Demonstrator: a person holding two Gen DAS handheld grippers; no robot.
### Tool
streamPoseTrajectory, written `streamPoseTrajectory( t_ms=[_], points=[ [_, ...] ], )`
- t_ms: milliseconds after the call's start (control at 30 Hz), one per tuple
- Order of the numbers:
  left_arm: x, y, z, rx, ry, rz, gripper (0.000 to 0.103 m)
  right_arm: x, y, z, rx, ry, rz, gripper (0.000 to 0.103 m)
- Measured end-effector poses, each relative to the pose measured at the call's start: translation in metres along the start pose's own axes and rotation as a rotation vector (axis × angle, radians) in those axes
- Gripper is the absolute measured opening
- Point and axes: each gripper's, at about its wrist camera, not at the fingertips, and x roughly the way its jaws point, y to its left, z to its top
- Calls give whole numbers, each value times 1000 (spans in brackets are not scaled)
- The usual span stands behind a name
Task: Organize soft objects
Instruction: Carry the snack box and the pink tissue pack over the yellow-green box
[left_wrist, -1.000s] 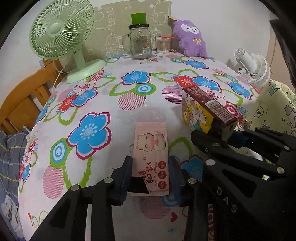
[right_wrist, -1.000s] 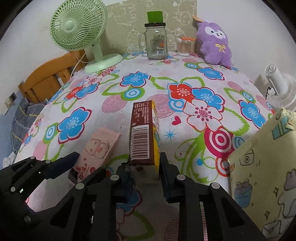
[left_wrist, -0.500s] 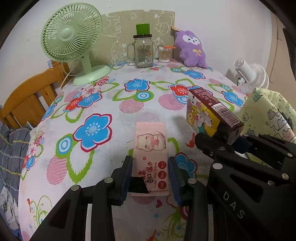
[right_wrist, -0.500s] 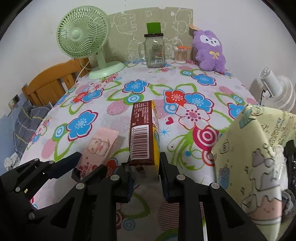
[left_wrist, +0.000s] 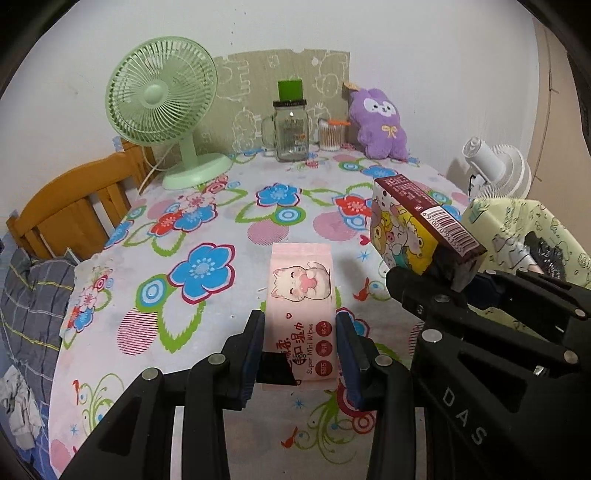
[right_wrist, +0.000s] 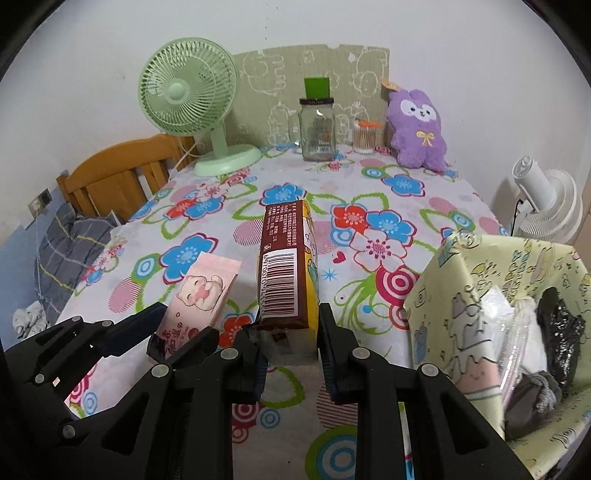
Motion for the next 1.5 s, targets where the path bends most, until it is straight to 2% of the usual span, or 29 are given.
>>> streamPoseTrajectory(
  t_ms=[633, 1067, 1500],
  points=[
    [-62, -13, -4, -23, -124, 18, 39, -64, 1, -3, -3, -118, 13, 27],
    [-79, -27, 2, -18, -175, 15, 39, -94, -7, -3, -7, -170, 6, 27],
    [-84, -53, 11, 6, -212, -19, 39, -111, -28, -2, 10, -208, -44, 27]
  ],
)
